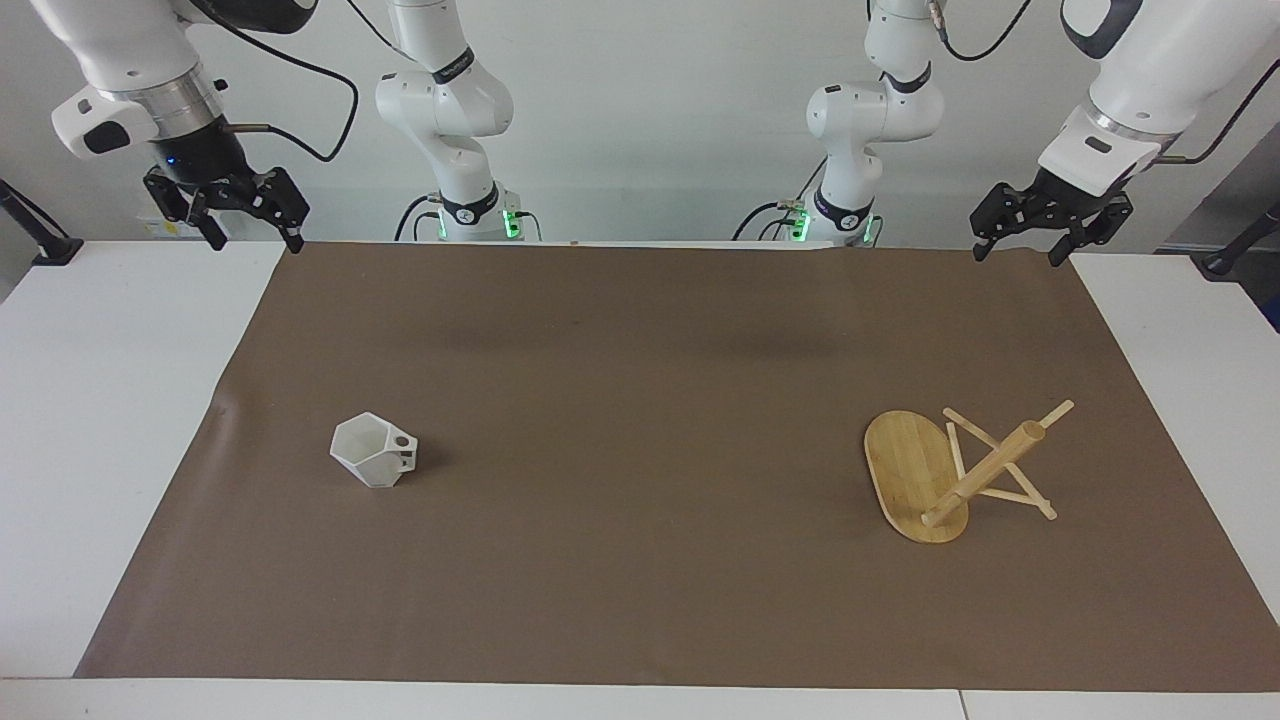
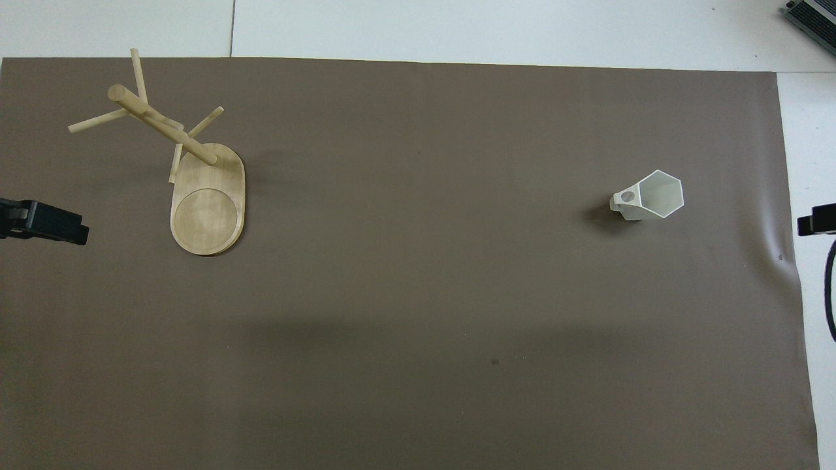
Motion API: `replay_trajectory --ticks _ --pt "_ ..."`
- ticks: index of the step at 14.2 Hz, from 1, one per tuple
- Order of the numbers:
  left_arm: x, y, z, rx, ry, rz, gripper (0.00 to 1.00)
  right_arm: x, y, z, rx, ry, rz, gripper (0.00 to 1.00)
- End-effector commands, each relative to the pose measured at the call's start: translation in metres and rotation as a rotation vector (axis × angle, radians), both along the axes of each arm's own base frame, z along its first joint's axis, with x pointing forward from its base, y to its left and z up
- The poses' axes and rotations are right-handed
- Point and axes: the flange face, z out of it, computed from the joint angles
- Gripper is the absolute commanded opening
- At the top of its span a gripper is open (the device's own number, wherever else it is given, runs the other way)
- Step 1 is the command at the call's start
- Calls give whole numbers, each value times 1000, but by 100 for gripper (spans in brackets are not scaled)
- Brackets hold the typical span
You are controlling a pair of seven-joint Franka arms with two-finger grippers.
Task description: Hang cup on rack
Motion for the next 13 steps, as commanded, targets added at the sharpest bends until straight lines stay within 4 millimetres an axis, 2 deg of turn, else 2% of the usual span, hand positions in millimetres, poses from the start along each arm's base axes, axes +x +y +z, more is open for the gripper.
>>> replay_trajectory --ticks 1,4,13 --pt "0 0 7 -9 -3 -1 100 -6 2 3 -6 -15 -13 100" --pt "-1 6 7 -6 -11 1 100 -10 3 6 -5 -11 -10 100" --pt "-6 1 0 -2 13 -4 100 -10 3 5 -5 -9 -11 100"
